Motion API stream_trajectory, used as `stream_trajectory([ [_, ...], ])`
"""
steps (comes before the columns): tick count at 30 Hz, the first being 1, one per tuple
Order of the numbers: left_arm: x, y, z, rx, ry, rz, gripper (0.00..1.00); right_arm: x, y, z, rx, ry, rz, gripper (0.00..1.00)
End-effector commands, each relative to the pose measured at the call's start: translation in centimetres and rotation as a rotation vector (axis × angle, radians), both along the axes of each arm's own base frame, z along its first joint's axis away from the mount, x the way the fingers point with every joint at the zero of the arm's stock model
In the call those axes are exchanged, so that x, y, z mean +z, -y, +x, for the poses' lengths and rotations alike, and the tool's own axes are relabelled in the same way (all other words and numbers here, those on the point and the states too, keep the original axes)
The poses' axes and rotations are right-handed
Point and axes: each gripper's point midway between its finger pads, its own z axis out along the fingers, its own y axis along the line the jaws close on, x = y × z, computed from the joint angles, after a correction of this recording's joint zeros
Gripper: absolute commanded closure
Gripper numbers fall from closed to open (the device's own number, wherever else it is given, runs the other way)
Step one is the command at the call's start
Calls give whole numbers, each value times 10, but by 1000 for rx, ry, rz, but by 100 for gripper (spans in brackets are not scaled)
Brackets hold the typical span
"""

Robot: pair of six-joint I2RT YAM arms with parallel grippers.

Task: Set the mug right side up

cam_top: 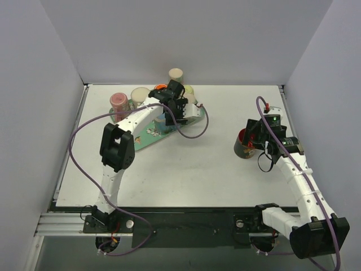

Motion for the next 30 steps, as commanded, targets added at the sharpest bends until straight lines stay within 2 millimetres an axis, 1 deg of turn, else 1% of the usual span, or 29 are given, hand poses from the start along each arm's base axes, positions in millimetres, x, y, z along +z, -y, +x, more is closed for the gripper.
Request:
stream_trajectory([
  [1,9,-5,18,8,41,22,29,-3,6,-14,-15,-11,-49,9],
  [2,1,-8,18,8,20,40,30,-4,7,-15,-18,-10,-54,9],
  [3,1,-8,18,7,16,45,30,-4,8,-16,-17,-9,-57,9],
  [5,-10,-13,3,-18,-58,78,30,-5,8,-17,-15,-11,-57,9],
  [7,-17,-15,-1,-17,-77,92,30,-5,8,-17,-15,-11,-57,9],
  [9,-18,-15,-1,-15,-71,87,32,-4,7,-16,-12,-11,-57,9],
  [12,-22,-14,-2,-7,-78,81,41,-4,5,-15,-9,-12,-53,9],
  [14,-23,-15,-6,-8,-98,80,46,-4,5,-16,-8,-9,-55,9],
  [15,-23,-16,-10,-17,-113,77,51,-4,5,-16,-5,-9,-57,9],
  [16,-24,-16,-13,-21,-121,78,53,-4,6,-17,-8,-8,-57,9],
  [17,-21,-17,-13,-25,-115,72,54,-5,6,-17,-5,-10,-59,9],
  [19,-26,-22,-17,-33,-124,91,54,-3,6,-17,-9,-4,-59,9],
  [20,-32,-26,-20,-33,-136,106,54,-3,6,-17,-8,-5,-58,9],
  [22,-38,-29,-20,-27,-135,124,52,-1,5,-16,-6,2,-53,9],
  [24,-42,-31,-15,-15,-121,128,52,0,4,-17,-2,8,-51,9],
  [25,-43,-32,-14,-5,-119,127,55,1,4,-17,-2,11,-51,9],
  [26,-42,-32,-13,5,-119,119,62,1,4,-18,-5,11,-52,9],
  [27,-39,-32,-12,6,-119,114,66,1,4,-18,-3,13,-50,9],
  [28,-37,-32,-14,5,-125,105,78,3,4,-19,-4,20,-50,9],
  [29,-35,-33,-12,13,-123,97,93,2,4,-19,-3,19,-51,9],
  [30,-30,-34,-10,22,-109,90,100,3,4,-20,-2,22,-47,9],
])
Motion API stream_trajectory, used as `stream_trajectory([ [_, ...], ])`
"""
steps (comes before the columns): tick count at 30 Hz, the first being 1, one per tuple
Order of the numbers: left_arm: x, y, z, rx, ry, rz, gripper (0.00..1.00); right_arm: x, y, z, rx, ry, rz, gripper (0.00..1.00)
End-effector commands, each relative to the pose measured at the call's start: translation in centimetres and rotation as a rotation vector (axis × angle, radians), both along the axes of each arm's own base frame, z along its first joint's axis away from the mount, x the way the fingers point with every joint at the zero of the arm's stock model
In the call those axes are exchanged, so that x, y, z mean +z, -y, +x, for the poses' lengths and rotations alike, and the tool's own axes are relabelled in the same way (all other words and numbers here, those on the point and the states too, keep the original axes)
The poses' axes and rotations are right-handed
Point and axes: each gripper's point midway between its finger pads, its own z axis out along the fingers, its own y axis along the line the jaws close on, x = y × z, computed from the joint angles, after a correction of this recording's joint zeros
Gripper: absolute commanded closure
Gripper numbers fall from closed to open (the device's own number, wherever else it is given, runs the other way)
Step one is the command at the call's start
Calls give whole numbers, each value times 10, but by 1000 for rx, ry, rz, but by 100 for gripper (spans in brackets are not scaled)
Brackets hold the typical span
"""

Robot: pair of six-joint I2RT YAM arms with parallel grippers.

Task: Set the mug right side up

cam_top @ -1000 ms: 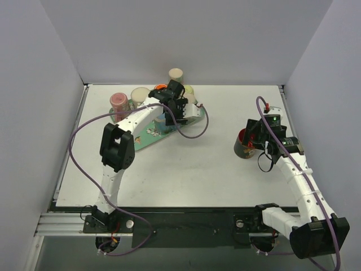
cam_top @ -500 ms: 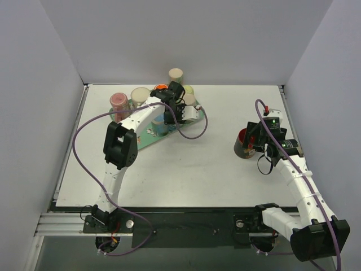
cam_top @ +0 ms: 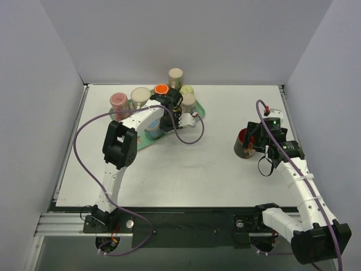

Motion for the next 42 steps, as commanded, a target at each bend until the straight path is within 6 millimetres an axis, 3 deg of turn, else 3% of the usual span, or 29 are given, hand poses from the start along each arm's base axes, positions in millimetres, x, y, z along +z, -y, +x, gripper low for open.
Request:
stream_trajectory([
  [1,28,-3,10,28,54,-58,100,5,3,-7,-6,11,-20,9],
  [5,56,-7,14,61,107,-105,100,12,2,-9,-3,26,-21,9],
  [7,83,-10,25,124,179,-164,100,20,-3,-9,9,49,-16,9],
  [10,139,-19,42,255,258,-347,100,34,-20,-8,63,89,13,9],
  [13,190,-24,43,433,267,-540,100,46,-39,-7,114,118,60,9],
  [15,208,-31,40,521,288,-592,100,55,-54,-6,146,150,80,9],
  [16,204,-33,36,551,281,-593,100,58,-63,-7,175,167,76,9],
  [17,222,-35,34,590,312,-643,100,65,-71,-6,193,192,84,9],
  [18,216,-37,31,615,297,-646,100,68,-82,-7,228,205,85,9],
  [19,230,-40,28,653,318,-685,100,75,-94,-8,266,227,99,9],
  [23,253,-41,5,724,240,-805,100,88,-132,-10,378,278,146,9],
  [28,279,-25,-31,722,108,-949,100,96,-178,-16,531,325,225,9],
  [36,307,-1,-78,676,-64,-1045,100,140,-272,-30,779,488,572,9],
  [39,315,6,-94,656,-111,-1072,100,147,-291,-27,809,521,649,10],
  [42,320,14,-116,552,-128,-1065,100,148,-283,-18,820,524,550,10],
])
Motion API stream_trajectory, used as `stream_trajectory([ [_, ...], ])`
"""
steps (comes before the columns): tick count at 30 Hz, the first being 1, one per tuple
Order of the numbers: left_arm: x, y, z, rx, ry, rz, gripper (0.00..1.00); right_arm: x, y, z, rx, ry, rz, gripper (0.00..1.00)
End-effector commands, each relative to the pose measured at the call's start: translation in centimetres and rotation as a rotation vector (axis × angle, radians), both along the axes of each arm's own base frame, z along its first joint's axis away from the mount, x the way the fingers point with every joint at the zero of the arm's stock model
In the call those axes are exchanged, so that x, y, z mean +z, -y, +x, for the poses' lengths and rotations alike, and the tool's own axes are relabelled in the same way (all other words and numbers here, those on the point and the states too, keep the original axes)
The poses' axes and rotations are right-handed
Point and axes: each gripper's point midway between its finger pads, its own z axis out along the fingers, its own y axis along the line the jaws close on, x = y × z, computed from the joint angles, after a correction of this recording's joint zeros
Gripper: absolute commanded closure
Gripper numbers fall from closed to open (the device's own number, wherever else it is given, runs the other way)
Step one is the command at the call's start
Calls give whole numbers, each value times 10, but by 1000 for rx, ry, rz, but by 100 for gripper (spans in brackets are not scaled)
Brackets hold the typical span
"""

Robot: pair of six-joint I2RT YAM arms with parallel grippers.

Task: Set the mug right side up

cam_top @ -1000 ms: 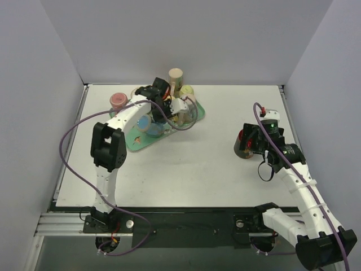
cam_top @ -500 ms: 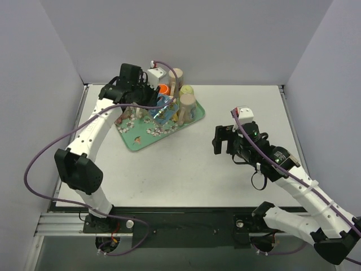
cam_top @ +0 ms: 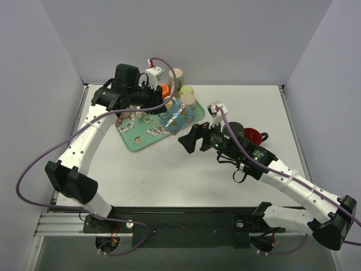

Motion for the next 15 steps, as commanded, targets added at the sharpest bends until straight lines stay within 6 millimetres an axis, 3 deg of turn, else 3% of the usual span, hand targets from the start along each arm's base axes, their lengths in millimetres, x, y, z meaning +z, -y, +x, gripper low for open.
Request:
stream_trajectory([
  [1,71,22,-49,-193,190,-113,100,49,-5,8,48,144,38,10],
  [2,69,21,-56,-217,217,-88,100,45,-2,3,94,128,11,9],
  [3,69,24,-61,-256,258,-69,100,61,1,0,124,157,11,9],
  [5,71,25,-76,-315,321,-52,100,64,13,0,142,152,-42,9],
  [9,67,27,-87,-363,325,-44,100,67,21,-2,184,112,-49,9],
  [12,69,31,-93,-391,324,-58,100,60,14,0,205,85,-45,10],
  [15,72,34,-95,-401,320,-64,100,46,-8,2,261,4,-1,14],
])
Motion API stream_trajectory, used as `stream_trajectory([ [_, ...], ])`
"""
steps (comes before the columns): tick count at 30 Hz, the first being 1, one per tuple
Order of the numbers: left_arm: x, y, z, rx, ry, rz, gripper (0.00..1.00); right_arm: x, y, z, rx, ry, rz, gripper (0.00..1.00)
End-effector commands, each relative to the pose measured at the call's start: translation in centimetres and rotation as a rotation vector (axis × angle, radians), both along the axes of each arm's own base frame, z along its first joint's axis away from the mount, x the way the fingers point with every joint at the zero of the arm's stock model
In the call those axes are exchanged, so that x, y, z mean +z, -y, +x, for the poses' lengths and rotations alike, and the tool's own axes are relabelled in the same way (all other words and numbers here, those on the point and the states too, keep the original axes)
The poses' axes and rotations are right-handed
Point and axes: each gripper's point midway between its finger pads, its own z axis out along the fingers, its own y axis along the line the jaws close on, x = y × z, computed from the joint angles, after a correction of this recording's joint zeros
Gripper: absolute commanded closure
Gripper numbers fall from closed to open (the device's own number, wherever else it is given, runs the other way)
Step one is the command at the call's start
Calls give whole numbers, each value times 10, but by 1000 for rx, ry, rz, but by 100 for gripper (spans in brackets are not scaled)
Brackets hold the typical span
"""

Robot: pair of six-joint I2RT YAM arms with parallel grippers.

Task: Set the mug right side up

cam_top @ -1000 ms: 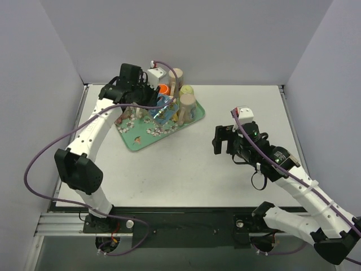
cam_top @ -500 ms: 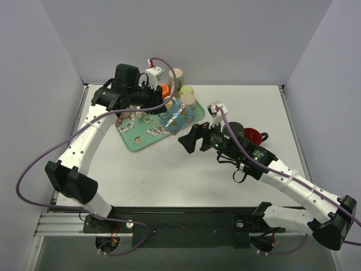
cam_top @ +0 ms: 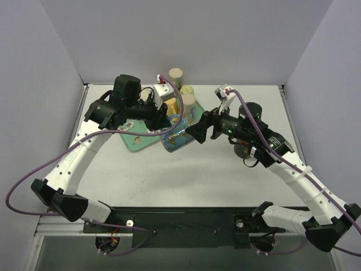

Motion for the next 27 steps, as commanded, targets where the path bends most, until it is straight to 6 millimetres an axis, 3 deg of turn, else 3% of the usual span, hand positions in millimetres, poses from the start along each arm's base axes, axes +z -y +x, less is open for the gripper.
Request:
stream_trajectory([
  [1,43,11,-7,-77,128,-100,100,-24,-33,-8,143,-121,20,18],
  [6,39,15,-11,-105,105,-111,100,-28,-50,-8,184,-130,114,23],
  [8,36,17,-14,-120,96,-115,100,-32,-60,-9,225,-159,120,33],
  [9,35,18,-16,-124,89,-117,100,-32,-66,-10,248,-169,122,48],
  [10,33,20,-16,-132,86,-125,100,-32,-72,-18,294,-174,121,56],
  [11,33,22,-17,-142,84,-133,100,-33,-76,-17,313,-165,106,81],
  [12,28,21,-17,-139,74,-127,100,-43,-75,-19,301,-196,66,99],
  [16,9,11,4,-46,100,-64,99,-79,-52,-1,138,-218,-69,100],
  [17,5,7,15,-2,115,-48,54,-91,-41,-3,101,-228,-114,100],
  [18,-4,4,21,20,110,-34,19,-100,-25,10,-18,-219,-166,100],
  [19,-6,-2,33,63,126,-30,15,-115,-13,11,-70,-238,-233,100],
  [21,-19,-14,54,146,119,-17,15,-143,28,32,-309,-235,-393,100],
  [24,-29,-36,89,301,144,20,14,-180,53,40,-434,-278,-545,100],
  [27,-44,-59,127,512,159,86,13,-195,76,48,-558,-275,-678,100],
])
